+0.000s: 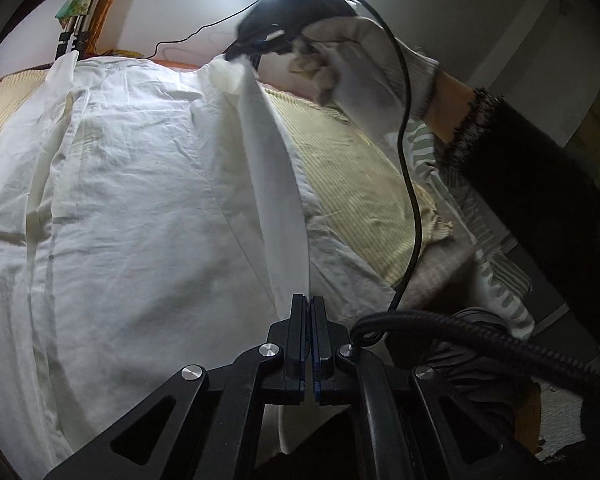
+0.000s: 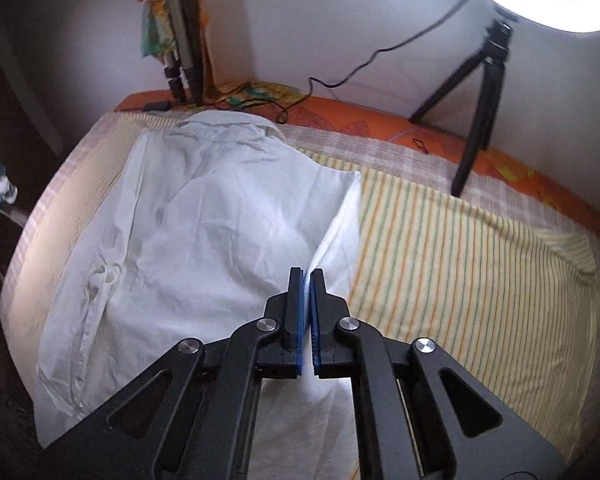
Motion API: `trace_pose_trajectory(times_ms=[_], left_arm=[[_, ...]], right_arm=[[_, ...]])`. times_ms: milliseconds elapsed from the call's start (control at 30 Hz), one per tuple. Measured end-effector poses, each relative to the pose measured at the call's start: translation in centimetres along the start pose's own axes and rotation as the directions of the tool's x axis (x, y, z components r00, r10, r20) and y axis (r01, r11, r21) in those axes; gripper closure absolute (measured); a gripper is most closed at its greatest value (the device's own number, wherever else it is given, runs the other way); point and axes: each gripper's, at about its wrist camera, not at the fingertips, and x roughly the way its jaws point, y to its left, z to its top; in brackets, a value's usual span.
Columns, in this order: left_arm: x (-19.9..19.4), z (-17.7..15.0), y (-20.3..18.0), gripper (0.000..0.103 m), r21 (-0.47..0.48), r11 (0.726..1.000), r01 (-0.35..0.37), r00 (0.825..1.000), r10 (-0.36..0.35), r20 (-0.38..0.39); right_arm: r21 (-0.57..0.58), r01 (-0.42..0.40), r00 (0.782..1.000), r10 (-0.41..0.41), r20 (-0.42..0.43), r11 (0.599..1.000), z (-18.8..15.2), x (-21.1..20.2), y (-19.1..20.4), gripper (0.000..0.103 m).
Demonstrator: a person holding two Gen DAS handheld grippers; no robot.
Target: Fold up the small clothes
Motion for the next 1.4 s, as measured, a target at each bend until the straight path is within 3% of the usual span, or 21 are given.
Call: trace_pose_trajectory(times_ms=[167,333,400,433,467,533,600,667,800,933,1000,1200,1333,1400], left_arm=[[0.7,-0.6,0.6,0.103,-0.046,0.999,-0.009,1.0,0.009,-0.012],[1.2,-1.2,0.8,0.103,-0.021,0.996,-0.082,0.997,0.081,-0.018],[1.1,-1.1,0.6,0.097,-0.004,0.993,-0.115,0.993,0.115,-0.021],[1.0,-1.0,0.5,0.086,-0.003,0.992,-0.123,0.992,0.122,-0.028],[1.0,-1.1,0.6,0.081,-0.006,0.993,-0.121,0.992,0.121,-0.03],[0.6,-1.4,0.6,0.079,0.004,0.992,-0.125,0.992,0.125,-0.029],[0.1,-1.8,0.1,0.077,0.03,0.989,-0.142,0.99,0.142,-0.017],[-0.5,-2.1,-0.3,0.077,0.044,0.989,-0.141,0.99,0.141,-0.002],[-1.5,-3.0,-1.2,0.076,0.093,0.98,-0.176,0.984,0.174,0.027],[-1.8,-3.4,-1.8,0.076,0.116,0.976,-0.182,0.983,0.179,0.038],[-1.9,-3.3,-2.4,0.076,0.132,0.975,-0.181,0.983,0.175,0.058],[0.4,-2.4,-6.1,0.061,0.215,0.963,-0.163,0.986,0.149,0.08],[3.2,-1.9,-7.9,0.058,0.248,0.955,-0.162,0.986,0.151,0.066],[5.0,-1.8,-8.6,0.058,0.269,0.947,-0.176,0.984,0.167,0.055]], right_arm=[[-0.117,0.044,0.998,-0.05,-0.05,0.992,0.5,4.6,4.2,0.099],[-0.104,0.06,0.993,-0.07,-0.093,0.993,-0.2,8.8,4.3,0.099],[-0.069,0.038,0.997,-0.043,-0.07,0.997,-0.2,8.7,3.6,0.099],[-0.043,0.02,0.997,-0.023,-0.07,0.999,-0.2,8.4,3.1,0.099],[-0.024,0.011,0.998,-0.013,-0.066,1.0,-0.1,7.8,2.8,0.099],[-0.006,-0.016,1.0,0.016,-0.025,1.0,-0.3,5.6,2.1,0.095],[0.019,-0.055,0.998,0.055,0.033,0.998,-0.7,2.5,0.8,0.083],[0.079,-0.103,0.992,0.097,0.085,0.992,-1.9,-0.7,-1.1,0.082],[0.153,-0.149,0.978,0.122,0.168,0.977,-6.2,-6.8,-4.5,0.082],[0.249,-0.224,0.962,0.173,0.211,0.942,-12.5,-11.1,-7.3,0.08],[0.295,-0.267,0.953,0.206,0.22,0.917,-16.4,-12.2,-8.1,0.08],[0.398,-0.324,0.938,0.236,0.255,0.858,-25.5,-13.7,-9.1,0.08],[0.422,-0.3,0.941,0.193,0.278,0.856,-27.9,-14.5,-9.8,0.062],[0.448,-0.318,0.933,0.192,0.304,0.836,-28.7,-14.7,-10.6,0.057]])
